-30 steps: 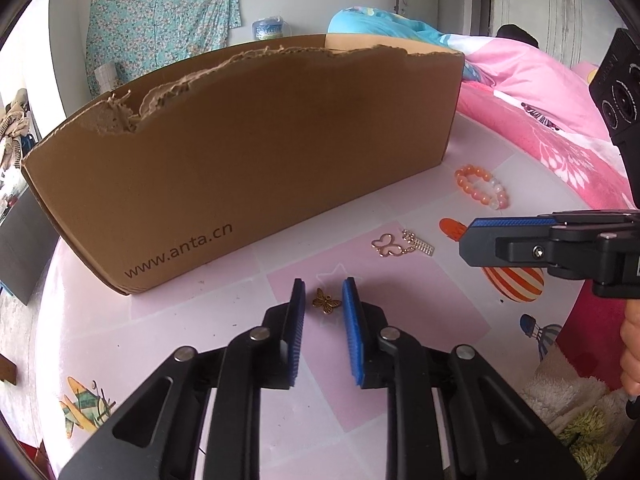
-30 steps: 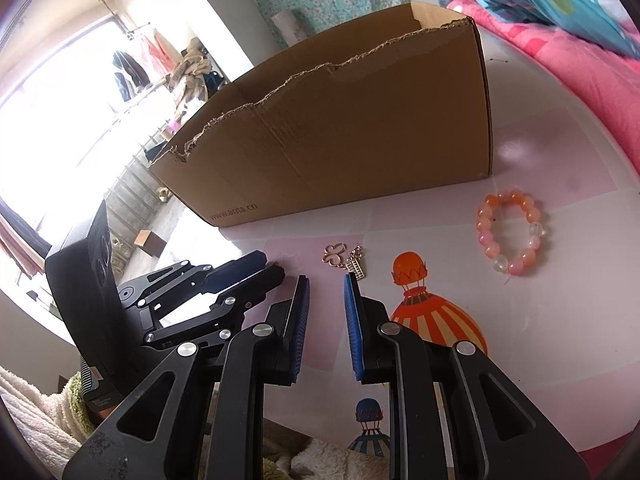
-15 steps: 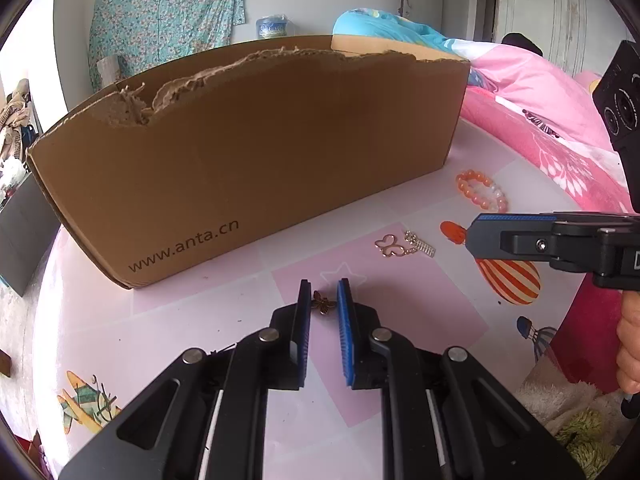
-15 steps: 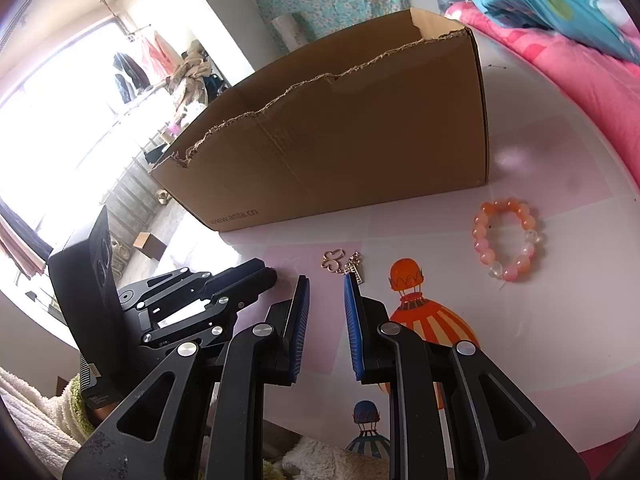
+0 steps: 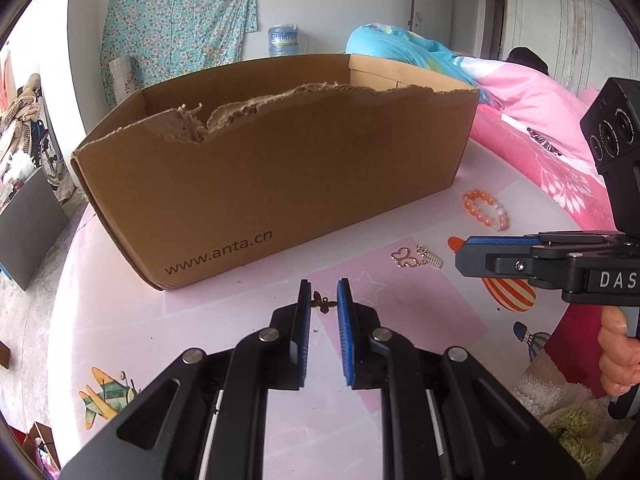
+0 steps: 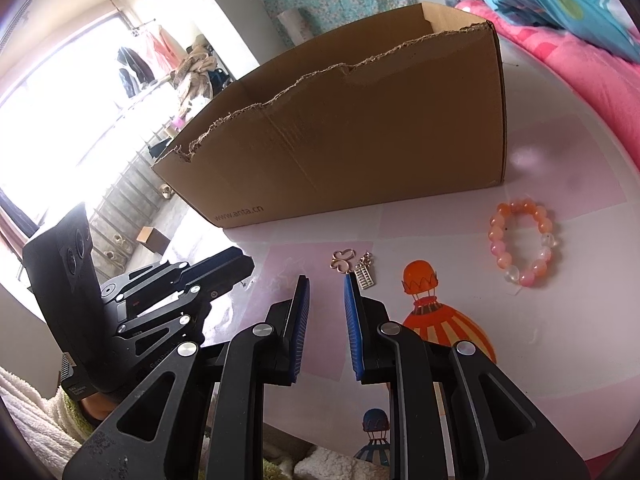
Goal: Organize jewelry
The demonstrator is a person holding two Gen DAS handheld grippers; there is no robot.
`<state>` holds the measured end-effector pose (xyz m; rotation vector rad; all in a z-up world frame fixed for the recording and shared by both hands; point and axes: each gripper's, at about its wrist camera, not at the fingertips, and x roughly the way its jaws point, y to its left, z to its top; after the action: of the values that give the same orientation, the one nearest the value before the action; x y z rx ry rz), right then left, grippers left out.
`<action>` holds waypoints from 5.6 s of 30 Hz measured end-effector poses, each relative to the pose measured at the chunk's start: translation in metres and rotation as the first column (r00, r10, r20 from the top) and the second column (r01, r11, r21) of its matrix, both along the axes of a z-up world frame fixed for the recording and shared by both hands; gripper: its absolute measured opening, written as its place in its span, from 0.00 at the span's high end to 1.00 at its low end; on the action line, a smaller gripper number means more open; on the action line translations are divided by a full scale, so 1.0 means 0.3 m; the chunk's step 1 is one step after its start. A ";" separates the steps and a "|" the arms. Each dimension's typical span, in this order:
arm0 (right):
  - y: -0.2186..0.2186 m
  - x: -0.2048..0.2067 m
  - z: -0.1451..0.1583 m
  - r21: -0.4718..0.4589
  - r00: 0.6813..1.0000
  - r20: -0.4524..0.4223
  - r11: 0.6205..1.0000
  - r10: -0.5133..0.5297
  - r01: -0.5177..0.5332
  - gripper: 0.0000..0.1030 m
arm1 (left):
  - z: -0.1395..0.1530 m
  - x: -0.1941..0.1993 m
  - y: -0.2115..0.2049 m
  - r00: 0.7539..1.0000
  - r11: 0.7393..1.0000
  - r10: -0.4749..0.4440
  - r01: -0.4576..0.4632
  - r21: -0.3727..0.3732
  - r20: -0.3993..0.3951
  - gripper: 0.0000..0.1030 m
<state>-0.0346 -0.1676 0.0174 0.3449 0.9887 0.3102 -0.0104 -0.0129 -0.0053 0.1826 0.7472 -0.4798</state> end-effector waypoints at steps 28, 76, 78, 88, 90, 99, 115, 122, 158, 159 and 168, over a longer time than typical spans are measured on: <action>-0.034 0.080 -0.042 -0.155 0.995 -0.049 0.985 -0.082 0.073 0.89 | -0.048 -0.007 0.024 0.999 0.999 -0.022 0.021 -0.024 -0.045 0.88; 0.246 0.088 -0.046 -0.345 0.969 -0.044 0.906 0.244 -0.244 0.72 | -0.050 0.008 0.042 0.998 0.999 0.012 -0.014 -0.037 -0.061 0.88; 0.263 0.083 -0.049 -0.384 0.965 -0.033 0.888 0.259 -0.252 0.72 | -0.051 0.010 0.042 0.998 0.999 0.013 -0.015 -0.039 -0.063 0.88; 0.306 0.112 -0.069 -0.422 0.948 -0.047 0.854 0.314 -0.304 0.79 | -0.055 0.007 0.041 0.998 0.999 0.010 -0.012 -0.039 -0.057 0.88; 0.312 0.122 -0.072 -0.417 0.947 -0.051 0.855 0.316 -0.308 0.86 | -0.054 0.006 0.043 0.998 0.999 0.011 -0.013 -0.042 -0.058 0.88; 0.245 0.139 -0.050 -0.370 0.956 -0.049 0.884 0.288 -0.286 0.87 | -0.053 0.001 0.051 0.998 0.999 0.008 -0.010 -0.041 -0.057 0.88; 0.140 0.071 0.263 -0.263 0.956 0.161 0.944 0.247 -0.199 0.87 | 0.167 -0.081 0.103 0.992 0.986 -0.055 0.072 -0.150 0.116 0.88; 0.129 0.186 0.404 -0.217 0.932 0.295 0.965 0.209 -0.148 0.87 | 0.383 -0.007 0.109 0.974 0.962 -0.090 0.139 -0.235 0.209 0.88; -0.105 0.186 0.375 -0.054 0.976 0.219 0.999 0.014 -0.002 0.78 | 0.403 0.220 0.082 0.997 0.959 -0.076 0.072 -0.275 -0.003 0.46; -0.112 0.155 0.364 -0.048 0.976 0.216 0.999 0.006 0.005 0.77 | 0.401 0.179 0.096 0.996 0.959 -0.085 0.086 -0.269 0.013 0.43; -0.085 0.077 0.115 -0.034 0.999 0.020 0.998 -0.044 0.045 0.75 | 0.202 -0.017 0.059 0.988 0.986 -0.140 0.132 -0.103 -0.073 0.22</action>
<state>-0.0116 -0.1931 0.0518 0.3318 0.9652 0.2552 -0.0154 0.0049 0.0554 0.1237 0.7906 -0.6553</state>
